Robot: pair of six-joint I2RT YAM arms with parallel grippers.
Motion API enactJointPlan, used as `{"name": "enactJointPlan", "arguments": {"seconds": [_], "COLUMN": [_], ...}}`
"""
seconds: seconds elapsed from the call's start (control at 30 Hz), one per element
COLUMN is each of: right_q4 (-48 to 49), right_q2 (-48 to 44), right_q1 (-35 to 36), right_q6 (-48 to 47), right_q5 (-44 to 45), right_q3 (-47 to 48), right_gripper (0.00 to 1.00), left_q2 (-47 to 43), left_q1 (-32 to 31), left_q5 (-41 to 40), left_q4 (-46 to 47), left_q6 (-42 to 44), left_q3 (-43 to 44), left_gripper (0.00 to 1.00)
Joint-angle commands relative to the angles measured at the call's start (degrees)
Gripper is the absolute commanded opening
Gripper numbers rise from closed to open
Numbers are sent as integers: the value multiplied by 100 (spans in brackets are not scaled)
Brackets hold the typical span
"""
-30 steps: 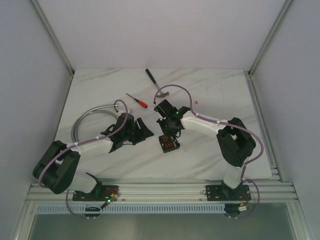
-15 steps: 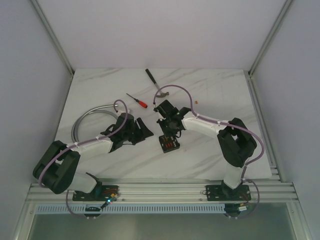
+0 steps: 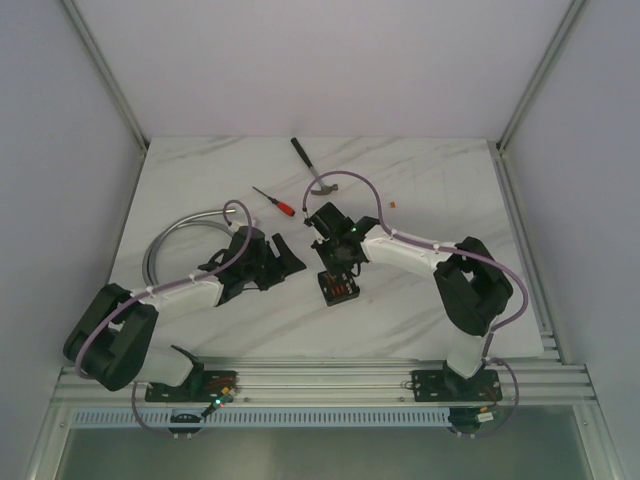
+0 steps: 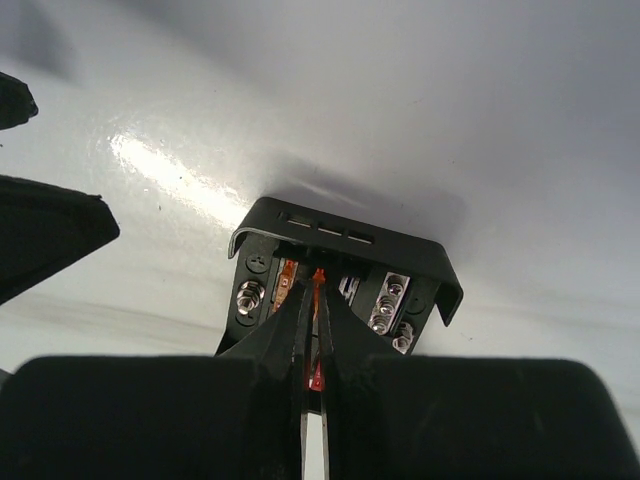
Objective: Snap on the fuse box
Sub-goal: Install the fuse at the fuse box base.
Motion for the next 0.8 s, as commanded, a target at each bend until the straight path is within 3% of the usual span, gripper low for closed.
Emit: {"name": "enactJointPlan", "arguments": {"seconds": [0.0, 0.37, 0.77], "right_q4": [-1337, -1126, -1039], "right_q2": [577, 1388, -62], "right_q1": [185, 205, 163], "right_q6": [-268, -270, -410], "right_q5": [345, 542, 392], "right_q3": [-1123, -793, -207], "right_gripper": [0, 0, 9], "left_q2": [-145, -201, -354], "left_q1": [58, 77, 77], "left_q5": [-132, -147, 15], "left_q4": [-81, -139, -153], "left_q6": [92, 83, 224], "left_q3": [-44, -88, -94], "left_gripper": [84, 84, 86]}}
